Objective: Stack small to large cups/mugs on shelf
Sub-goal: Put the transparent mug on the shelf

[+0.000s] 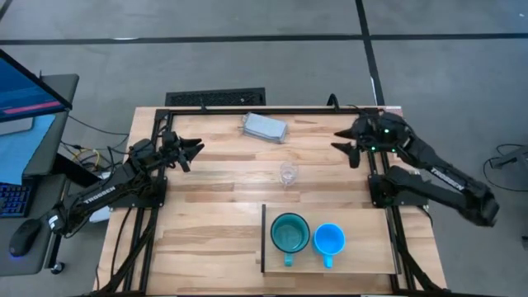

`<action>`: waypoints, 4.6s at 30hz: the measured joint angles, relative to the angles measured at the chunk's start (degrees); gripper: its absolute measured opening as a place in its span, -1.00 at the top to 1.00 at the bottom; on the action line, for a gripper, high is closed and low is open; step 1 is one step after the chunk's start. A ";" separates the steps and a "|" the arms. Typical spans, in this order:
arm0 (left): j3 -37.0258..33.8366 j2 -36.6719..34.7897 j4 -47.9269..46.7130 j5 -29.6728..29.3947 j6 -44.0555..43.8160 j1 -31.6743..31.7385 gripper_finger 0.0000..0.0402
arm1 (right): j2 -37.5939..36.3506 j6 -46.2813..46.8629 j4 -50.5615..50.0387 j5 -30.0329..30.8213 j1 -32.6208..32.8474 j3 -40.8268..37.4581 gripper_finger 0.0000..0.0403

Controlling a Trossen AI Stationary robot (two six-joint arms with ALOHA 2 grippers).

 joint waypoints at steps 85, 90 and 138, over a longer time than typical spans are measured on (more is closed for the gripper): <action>0.00 0.01 -4.74 0.09 0.01 0.00 0.24 | 54.51 -5.99 -2.23 13.88 25.74 23.39 0.13; 0.00 0.01 -4.74 0.09 0.02 0.01 0.24 | 54.51 -5.97 -2.23 14.88 25.18 23.39 0.13; 0.00 0.01 -4.72 -1.42 0.02 0.00 0.24 | 54.51 -3.42 -1.88 14.38 25.48 23.34 0.13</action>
